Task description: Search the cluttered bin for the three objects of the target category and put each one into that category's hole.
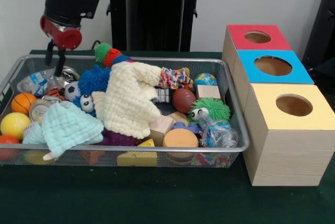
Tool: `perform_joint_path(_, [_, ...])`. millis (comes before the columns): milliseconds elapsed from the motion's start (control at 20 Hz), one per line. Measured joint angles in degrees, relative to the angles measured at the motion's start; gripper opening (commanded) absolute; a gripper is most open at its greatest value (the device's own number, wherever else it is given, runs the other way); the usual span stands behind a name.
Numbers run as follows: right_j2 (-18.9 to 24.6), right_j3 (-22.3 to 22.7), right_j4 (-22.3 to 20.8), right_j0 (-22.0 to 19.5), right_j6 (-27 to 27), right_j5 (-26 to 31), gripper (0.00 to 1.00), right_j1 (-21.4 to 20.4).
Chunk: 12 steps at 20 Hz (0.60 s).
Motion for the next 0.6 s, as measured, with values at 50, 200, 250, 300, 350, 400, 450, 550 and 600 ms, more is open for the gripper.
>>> perform_joint_path(50, [0.07,0.01,-0.33,-0.48,0.30,-0.97,1.00,0.35])
perform_joint_path(200, [0.69,0.09,-1.58,-1.36,0.89,-2.77,1.00,1.24])
perform_joint_path(250, [1.36,0.07,-2.44,-1.82,1.10,-3.48,1.00,1.84])
perform_joint_path(300, [1.69,0.08,-2.79,-2.15,1.18,-3.83,1.00,2.21])
perform_joint_path(350, [1.94,0.09,-3.09,-2.43,1.23,-4.15,1.00,2.49])
perform_joint_path(400, [2.49,0.07,-3.59,-3.09,1.31,-4.96,1.00,3.21])
perform_joint_path(450, [2.79,0.07,-3.87,-3.48,1.31,-5.37,1.00,3.61])
perform_joint_path(550, [3.39,0.07,-4.39,-4.28,1.31,-6.04,1.00,4.30])
perform_joint_path(600, [3.84,0.07,-4.82,-4.79,1.31,-6.23,1.00,4.59])
